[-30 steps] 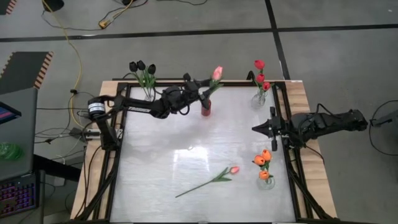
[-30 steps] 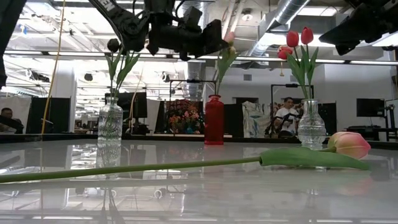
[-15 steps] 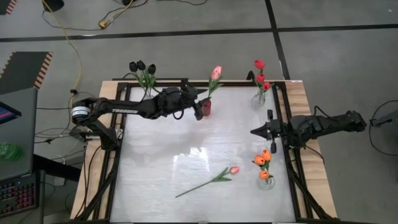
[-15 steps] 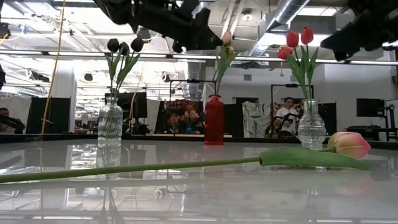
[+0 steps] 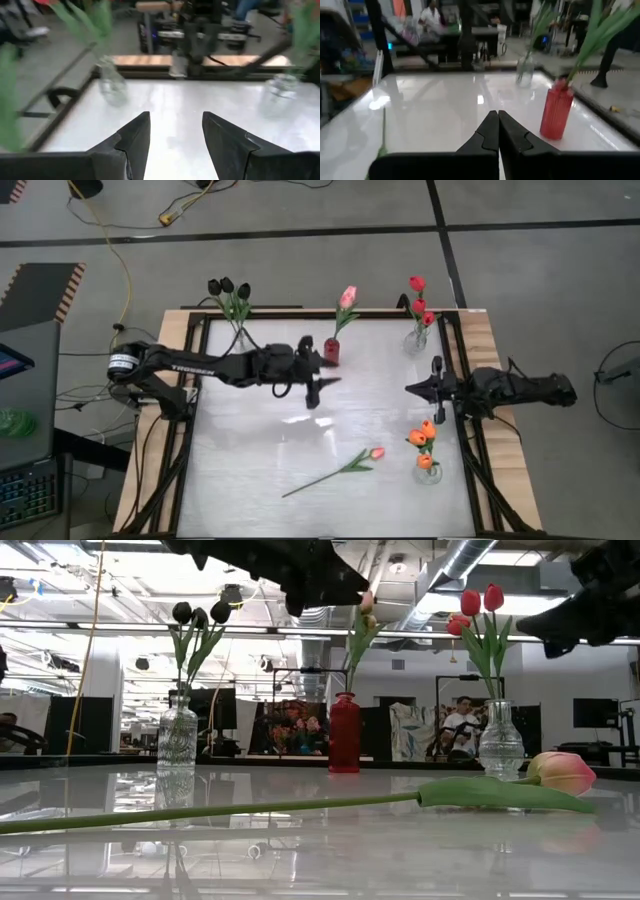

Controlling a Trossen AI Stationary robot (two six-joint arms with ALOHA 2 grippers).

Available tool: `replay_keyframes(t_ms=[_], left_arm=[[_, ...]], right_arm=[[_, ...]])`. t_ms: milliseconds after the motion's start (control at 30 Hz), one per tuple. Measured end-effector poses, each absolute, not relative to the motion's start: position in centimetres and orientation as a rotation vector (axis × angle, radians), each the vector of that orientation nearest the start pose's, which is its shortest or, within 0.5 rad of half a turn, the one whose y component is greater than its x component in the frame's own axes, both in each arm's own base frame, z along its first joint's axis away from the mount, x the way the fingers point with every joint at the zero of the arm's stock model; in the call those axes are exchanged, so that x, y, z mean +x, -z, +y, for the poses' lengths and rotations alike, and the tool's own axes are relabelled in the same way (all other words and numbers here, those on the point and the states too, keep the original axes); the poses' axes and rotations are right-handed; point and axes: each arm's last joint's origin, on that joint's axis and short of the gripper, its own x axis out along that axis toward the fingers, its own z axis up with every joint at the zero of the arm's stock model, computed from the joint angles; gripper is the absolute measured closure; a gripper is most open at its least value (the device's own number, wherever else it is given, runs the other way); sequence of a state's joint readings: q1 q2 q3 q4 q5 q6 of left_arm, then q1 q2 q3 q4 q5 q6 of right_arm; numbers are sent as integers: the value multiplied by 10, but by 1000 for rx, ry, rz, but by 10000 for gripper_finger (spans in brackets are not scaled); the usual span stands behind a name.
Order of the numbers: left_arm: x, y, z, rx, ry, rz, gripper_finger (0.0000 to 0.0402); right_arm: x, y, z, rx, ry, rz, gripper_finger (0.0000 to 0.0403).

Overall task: Sort flowers into vase by color
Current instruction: Put the pink flower into the red transparent vase

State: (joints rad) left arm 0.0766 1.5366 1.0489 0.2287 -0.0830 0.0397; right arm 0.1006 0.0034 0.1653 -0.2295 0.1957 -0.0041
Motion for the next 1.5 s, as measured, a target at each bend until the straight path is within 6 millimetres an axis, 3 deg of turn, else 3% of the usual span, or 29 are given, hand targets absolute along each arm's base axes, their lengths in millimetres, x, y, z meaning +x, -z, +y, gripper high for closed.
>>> replay_keyframes(t_ms=[467, 700, 867, 1100, 1500], left_arm=[[372, -249, -35, -70, 12, 260, 232], [382, -234, -48, -100, 34, 227, 232], [387, -228, -52, -130, 30, 205, 232], [392, -220, -62, -142, 34, 206, 232], [440, -179, -92, -149, 63, 342, 232]], right_arm=[[86, -198, -4, -9, 77, 30, 376], [87, -197, -5, -1, 66, 12, 376], [96, -173, -4, -2, 26, -30, 376], [98, -168, -4, 14, 27, -28, 376], [99, -165, -8, 19, 88, 10, 370]])
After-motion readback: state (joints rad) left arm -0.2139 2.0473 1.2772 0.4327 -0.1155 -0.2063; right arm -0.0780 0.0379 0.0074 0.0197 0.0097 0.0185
